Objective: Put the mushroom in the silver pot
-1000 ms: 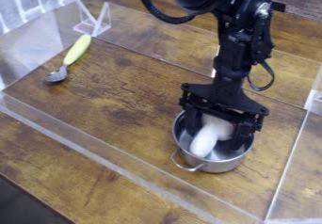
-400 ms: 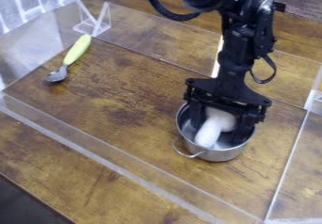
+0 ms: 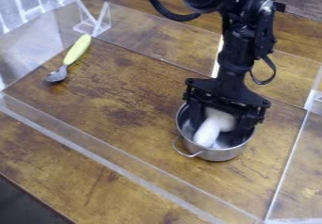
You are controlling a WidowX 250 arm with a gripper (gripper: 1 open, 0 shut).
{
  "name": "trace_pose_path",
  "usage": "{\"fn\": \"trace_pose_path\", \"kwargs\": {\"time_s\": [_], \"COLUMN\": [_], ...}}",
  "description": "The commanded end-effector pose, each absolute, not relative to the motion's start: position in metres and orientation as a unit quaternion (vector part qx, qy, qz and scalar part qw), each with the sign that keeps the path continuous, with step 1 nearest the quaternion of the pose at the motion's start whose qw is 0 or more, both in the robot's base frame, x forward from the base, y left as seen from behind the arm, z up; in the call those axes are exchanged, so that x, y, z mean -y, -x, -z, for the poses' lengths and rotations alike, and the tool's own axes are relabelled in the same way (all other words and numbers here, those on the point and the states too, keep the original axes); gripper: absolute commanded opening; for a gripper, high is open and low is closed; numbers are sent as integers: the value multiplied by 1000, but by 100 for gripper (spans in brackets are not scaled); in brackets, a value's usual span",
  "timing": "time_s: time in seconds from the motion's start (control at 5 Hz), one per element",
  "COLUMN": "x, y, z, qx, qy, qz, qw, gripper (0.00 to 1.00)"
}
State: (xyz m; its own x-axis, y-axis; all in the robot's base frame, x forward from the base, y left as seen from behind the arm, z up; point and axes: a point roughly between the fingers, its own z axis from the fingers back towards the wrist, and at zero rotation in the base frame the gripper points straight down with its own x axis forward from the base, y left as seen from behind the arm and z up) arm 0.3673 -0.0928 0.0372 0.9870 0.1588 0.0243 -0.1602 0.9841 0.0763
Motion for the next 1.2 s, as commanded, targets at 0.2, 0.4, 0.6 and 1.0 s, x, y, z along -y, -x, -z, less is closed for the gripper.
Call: {"fn": "trace_pose_path", "kwargs": {"time_s": [0.2,0.4,0.6,1.0], "x": [96,98,77,33], "y": [-374,-376,-376,-382], "z": [-98,-119,-135,-165], "qx": [66,77,91,125], "qy": [-25,-26,-24,-27], "qz": [-59,-57,-59,-67], "qw": [996,995,994,990], "gripper": [100,100,100,100]}}
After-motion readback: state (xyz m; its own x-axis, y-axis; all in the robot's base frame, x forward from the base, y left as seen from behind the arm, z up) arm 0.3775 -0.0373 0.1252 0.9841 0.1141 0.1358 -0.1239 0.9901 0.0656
